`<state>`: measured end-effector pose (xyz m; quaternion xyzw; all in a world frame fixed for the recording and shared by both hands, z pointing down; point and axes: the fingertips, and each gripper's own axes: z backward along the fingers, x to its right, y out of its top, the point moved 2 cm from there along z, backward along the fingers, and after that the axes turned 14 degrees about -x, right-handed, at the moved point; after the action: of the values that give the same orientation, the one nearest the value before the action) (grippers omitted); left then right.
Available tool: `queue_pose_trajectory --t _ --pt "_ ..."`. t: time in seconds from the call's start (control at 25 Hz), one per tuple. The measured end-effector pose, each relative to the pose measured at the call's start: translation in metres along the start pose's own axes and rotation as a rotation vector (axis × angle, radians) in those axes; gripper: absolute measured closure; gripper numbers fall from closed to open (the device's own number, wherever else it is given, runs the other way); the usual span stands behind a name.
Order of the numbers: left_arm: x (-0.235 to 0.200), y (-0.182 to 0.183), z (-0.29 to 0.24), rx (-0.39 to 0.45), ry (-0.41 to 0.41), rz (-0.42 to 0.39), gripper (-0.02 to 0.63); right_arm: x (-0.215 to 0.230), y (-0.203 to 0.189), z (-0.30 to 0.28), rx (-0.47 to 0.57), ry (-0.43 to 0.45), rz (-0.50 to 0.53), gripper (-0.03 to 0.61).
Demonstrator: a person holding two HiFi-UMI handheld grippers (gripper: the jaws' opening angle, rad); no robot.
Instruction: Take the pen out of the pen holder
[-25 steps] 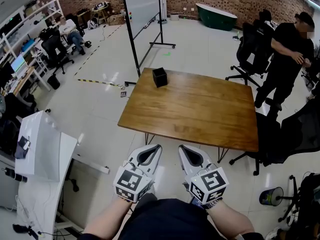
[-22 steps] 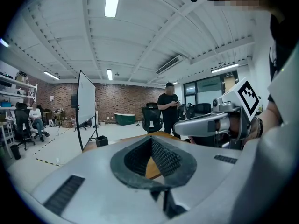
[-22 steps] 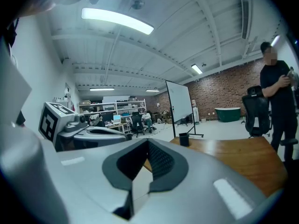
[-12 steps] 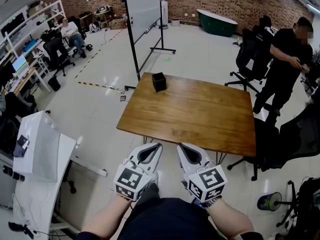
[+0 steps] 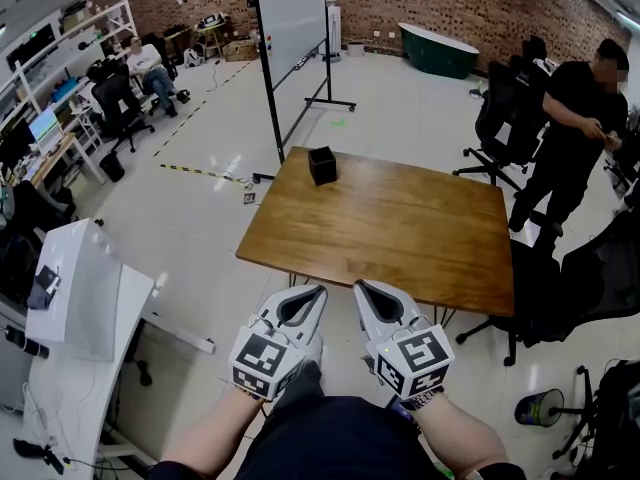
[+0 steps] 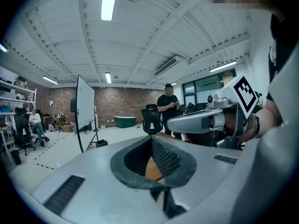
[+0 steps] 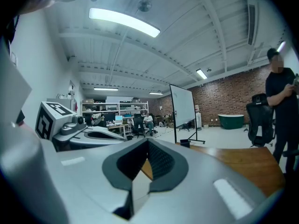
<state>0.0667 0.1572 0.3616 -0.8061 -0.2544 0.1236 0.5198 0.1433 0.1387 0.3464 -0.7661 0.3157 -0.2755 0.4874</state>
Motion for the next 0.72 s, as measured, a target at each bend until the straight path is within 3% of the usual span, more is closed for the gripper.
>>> queue_pose_trajectory --t 0.72 --pt "-0.033 0.009 -0.031 0.024 0.005 0.012 0.609 0.020 0.014 -0.044 -0.014 0.005 0.025 0.577"
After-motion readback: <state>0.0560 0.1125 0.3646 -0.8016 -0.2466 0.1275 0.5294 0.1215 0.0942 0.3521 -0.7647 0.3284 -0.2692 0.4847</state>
